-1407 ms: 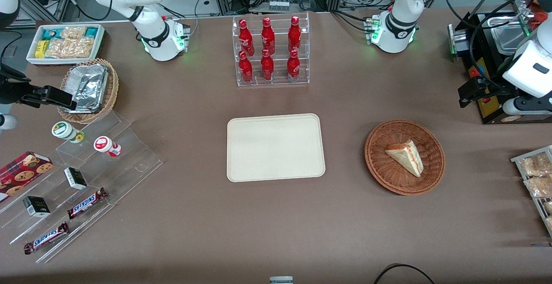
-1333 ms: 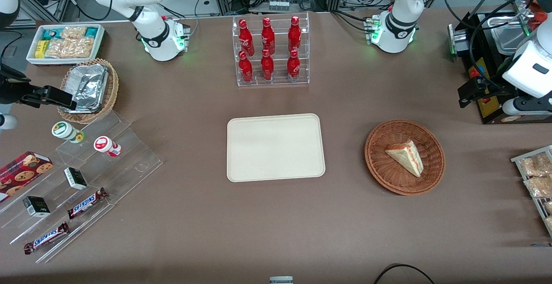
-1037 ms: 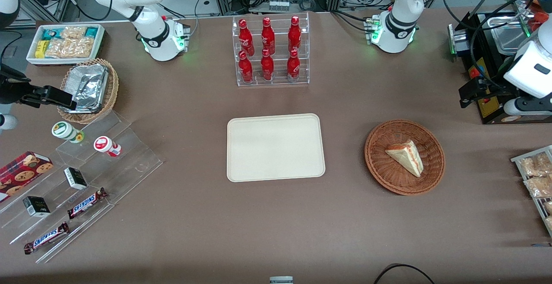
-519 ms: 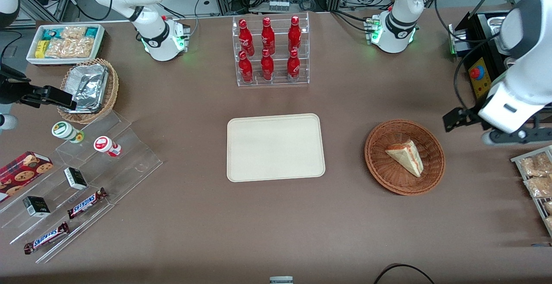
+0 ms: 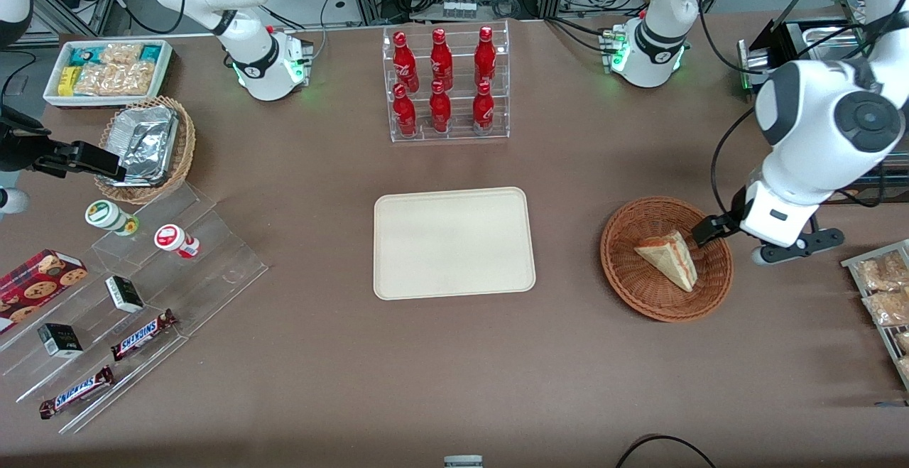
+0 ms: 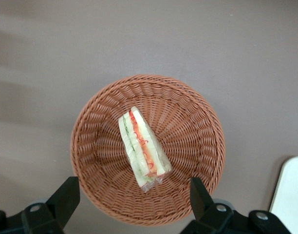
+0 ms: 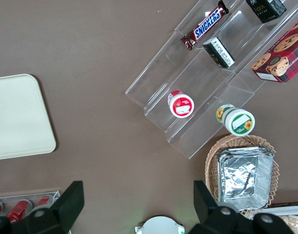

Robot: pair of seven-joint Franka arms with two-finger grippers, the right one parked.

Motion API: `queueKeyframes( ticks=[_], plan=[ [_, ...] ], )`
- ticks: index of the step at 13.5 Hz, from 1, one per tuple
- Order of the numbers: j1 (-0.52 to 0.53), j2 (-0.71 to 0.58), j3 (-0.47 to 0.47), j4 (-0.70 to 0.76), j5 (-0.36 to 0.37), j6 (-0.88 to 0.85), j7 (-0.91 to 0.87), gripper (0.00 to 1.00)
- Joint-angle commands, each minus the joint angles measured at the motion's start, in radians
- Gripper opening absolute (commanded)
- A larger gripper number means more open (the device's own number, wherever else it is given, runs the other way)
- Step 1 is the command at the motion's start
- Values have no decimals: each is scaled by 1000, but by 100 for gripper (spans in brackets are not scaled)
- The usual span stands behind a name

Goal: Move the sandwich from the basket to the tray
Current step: 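Move the open left gripper over the sandwich in the wicker basket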

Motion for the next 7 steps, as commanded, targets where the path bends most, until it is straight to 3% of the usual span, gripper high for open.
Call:
queueKeyframes(
  ticks=[1,4,7],
  plan=[
    [-11,-57,6,-128,-10,114,-138,100],
    [-17,-47,0,-204,-10,217,-285,100],
    [-25,-41,0,-248,-10,266,-321,100]
  ],
)
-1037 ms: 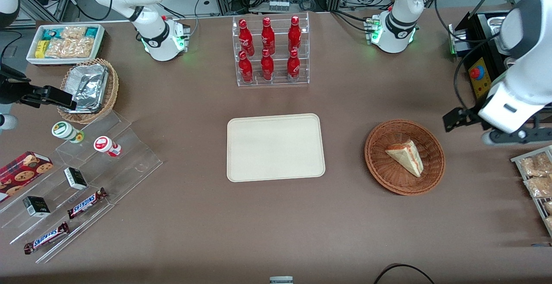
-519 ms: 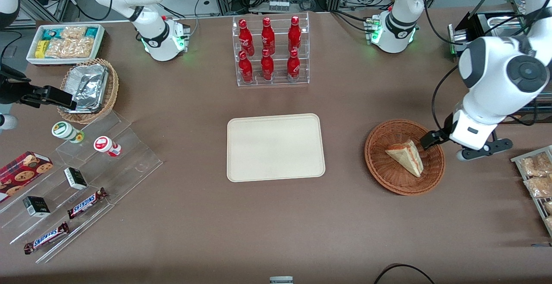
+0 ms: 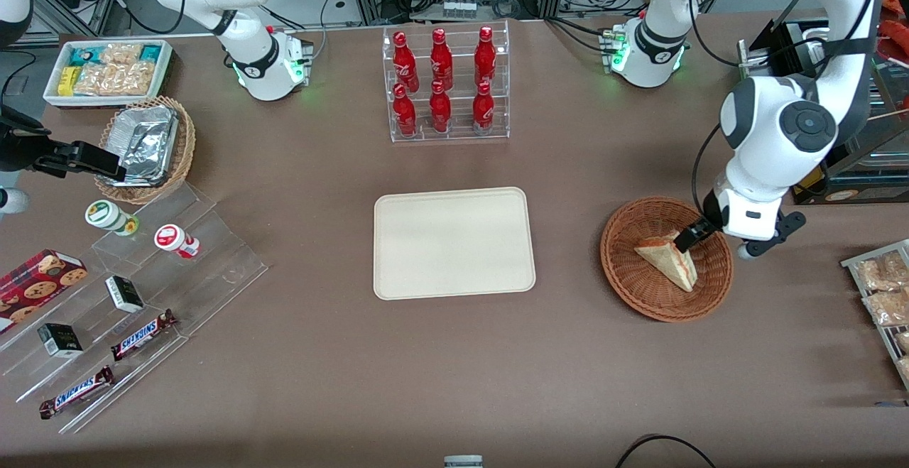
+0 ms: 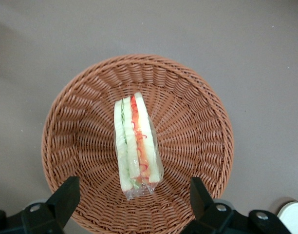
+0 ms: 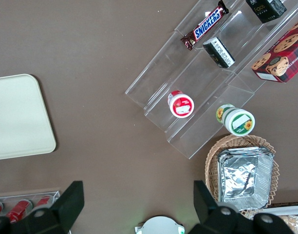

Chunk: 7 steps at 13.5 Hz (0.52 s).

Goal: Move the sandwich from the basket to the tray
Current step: 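Move the open left gripper over the sandwich in the wicker basket, then lower the left gripper around the wrapped sandwich and close it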

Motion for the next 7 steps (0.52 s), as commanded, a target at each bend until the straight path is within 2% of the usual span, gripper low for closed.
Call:
queueKeyframes(
  ticks=[1,7],
  plan=[
    [-14,-31,6,-79,-10,87,-61,100],
    [-14,32,6,-135,-10,242,-132,100]
  ],
)
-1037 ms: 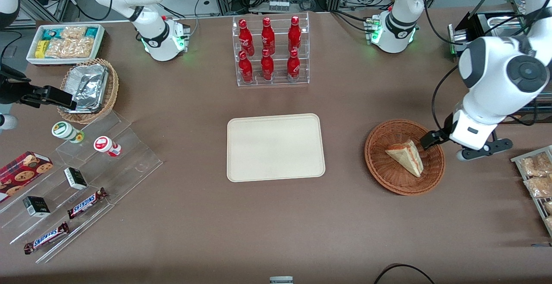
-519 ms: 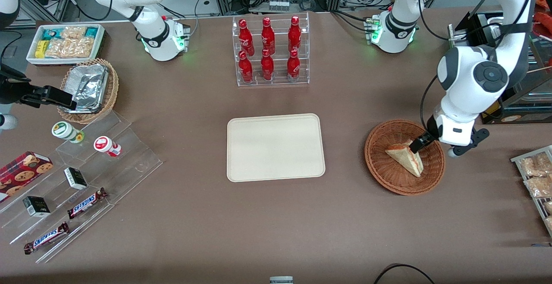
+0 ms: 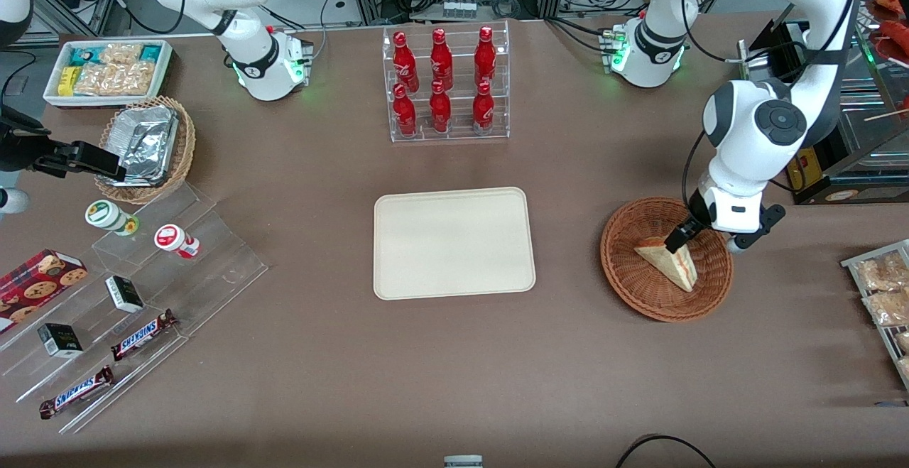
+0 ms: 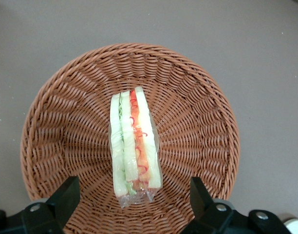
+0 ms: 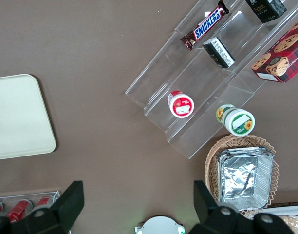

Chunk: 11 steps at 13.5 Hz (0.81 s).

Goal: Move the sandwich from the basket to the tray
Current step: 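Lower the left gripper around the wrapped sandwich and close it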

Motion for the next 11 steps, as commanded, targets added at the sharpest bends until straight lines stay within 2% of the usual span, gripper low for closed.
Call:
queueKeyframes(
  ticks=[1,10,11],
  plan=[
    [-11,37,6,-20,-9,66,-38,100],
    [-8,125,6,-17,-11,162,-58,100],
    [-8,128,6,-17,-11,162,-58,96]
  ],
)
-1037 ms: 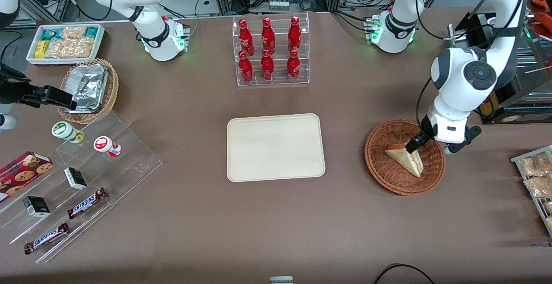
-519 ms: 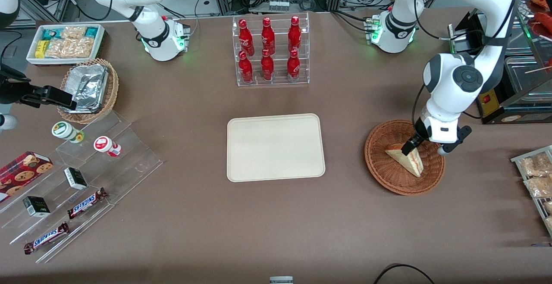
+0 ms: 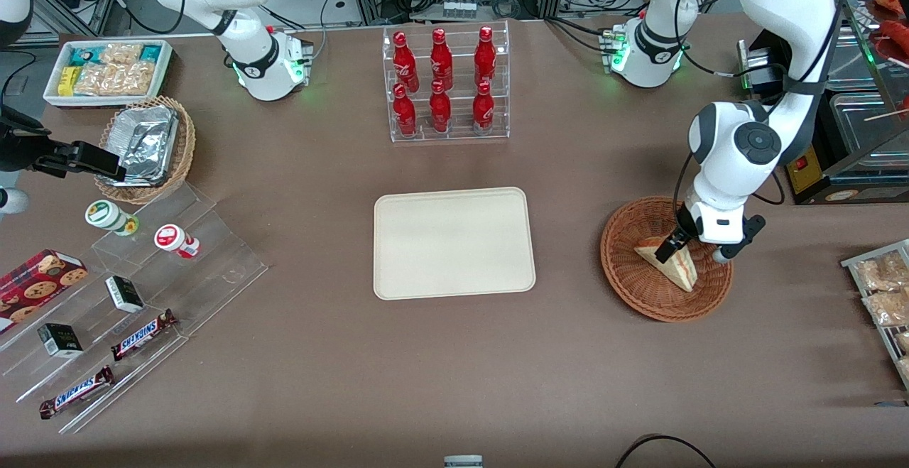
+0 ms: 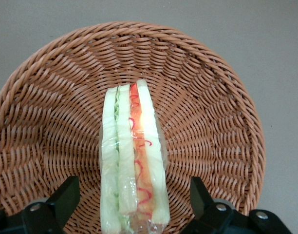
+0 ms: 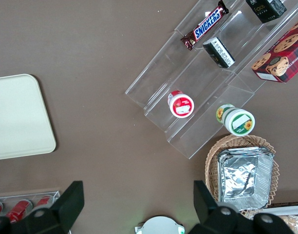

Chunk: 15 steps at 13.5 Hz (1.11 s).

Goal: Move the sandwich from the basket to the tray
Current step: 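Lower the left gripper around the wrapped sandwich and close it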

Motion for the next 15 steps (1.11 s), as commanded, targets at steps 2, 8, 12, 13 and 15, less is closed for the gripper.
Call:
queueKeyframes(
  ticks=[2,8,12,13,15],
  plan=[
    [-8,9,4,-2,-11,22,-19,42],
    [-12,-7,2,26,-7,4,-6,0],
    [-25,-82,-1,169,8,-325,44,0],
    [-40,-86,1,240,8,-439,57,0],
    [-45,-80,-34,363,8,-586,58,0]
  ],
)
